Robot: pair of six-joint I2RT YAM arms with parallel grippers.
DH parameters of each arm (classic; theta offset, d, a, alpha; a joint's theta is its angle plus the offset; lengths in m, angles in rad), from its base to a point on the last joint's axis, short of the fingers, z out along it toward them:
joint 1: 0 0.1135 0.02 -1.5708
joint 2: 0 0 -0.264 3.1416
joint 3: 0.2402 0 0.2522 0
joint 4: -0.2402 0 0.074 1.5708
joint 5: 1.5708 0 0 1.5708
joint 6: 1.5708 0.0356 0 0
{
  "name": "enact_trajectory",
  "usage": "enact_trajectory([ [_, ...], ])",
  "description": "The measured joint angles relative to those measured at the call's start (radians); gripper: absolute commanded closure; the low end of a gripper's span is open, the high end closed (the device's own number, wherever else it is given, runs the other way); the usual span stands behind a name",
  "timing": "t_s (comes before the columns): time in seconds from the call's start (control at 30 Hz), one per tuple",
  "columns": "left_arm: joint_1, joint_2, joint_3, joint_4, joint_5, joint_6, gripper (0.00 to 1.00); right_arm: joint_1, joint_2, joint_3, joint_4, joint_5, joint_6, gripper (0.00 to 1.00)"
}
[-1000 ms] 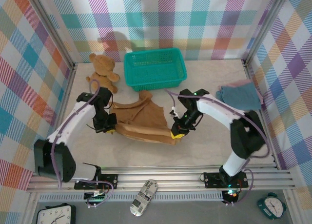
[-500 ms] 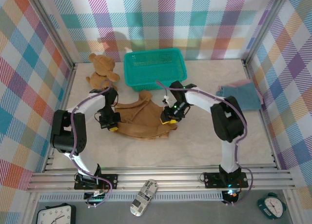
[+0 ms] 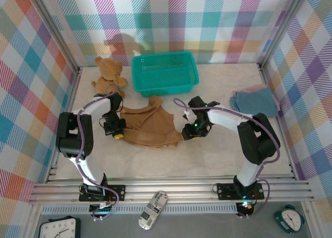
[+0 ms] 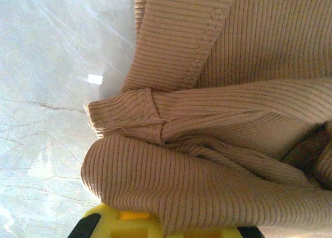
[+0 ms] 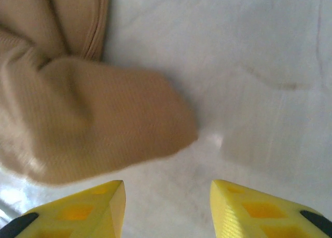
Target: Fold and stack the tank tops
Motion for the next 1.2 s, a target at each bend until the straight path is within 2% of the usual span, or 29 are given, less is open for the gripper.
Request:
enact_trajectory([
  [0.17, 0.006, 0.0, 0.02, 0.0, 0.0, 0.01, 1.0, -0.005, 0.064, 0.043, 0.043, 0.014, -0.034, 0.55],
  [0.33, 0.007, 0.0, 0.024, -0.003, 0.002, 0.019, 1.0, -0.005, 0.104, 0.058, 0.057, -0.022, -0.055, 0.71],
  [0.43, 0.007, 0.0, 0.036, -0.016, 0.001, 0.019, 1.0, -0.005, 0.116, 0.058, 0.053, -0.042, -0.055, 0.76],
  [0.6, 0.007, -0.005, 0.061, -0.038, 0.012, 0.021, 1.0, -0.005, 0.116, 0.046, 0.035, -0.06, -0.051, 0.97],
  [0.73, 0.007, -0.051, 0.093, -0.084, 0.038, 0.021, 1.0, -0.019, 0.067, 0.026, 0.026, -0.071, -0.035, 1.0],
  [0.83, 0.007, -0.123, 0.164, -0.133, 0.047, 0.021, 1.0, -0.055, -0.047, 0.04, 0.026, -0.116, -0.002, 1.0],
  [1.0, 0.007, -0.263, 0.376, -0.215, 0.043, 0.015, 1.0, -0.103, -0.209, 0.215, 0.072, -0.208, 0.049, 1.0],
  [1.2, 0.008, -0.385, 0.64, -0.263, 0.003, 0.001, 1.0, -0.104, -0.324, 0.409, 0.167, -0.231, 0.077, 1.0],
])
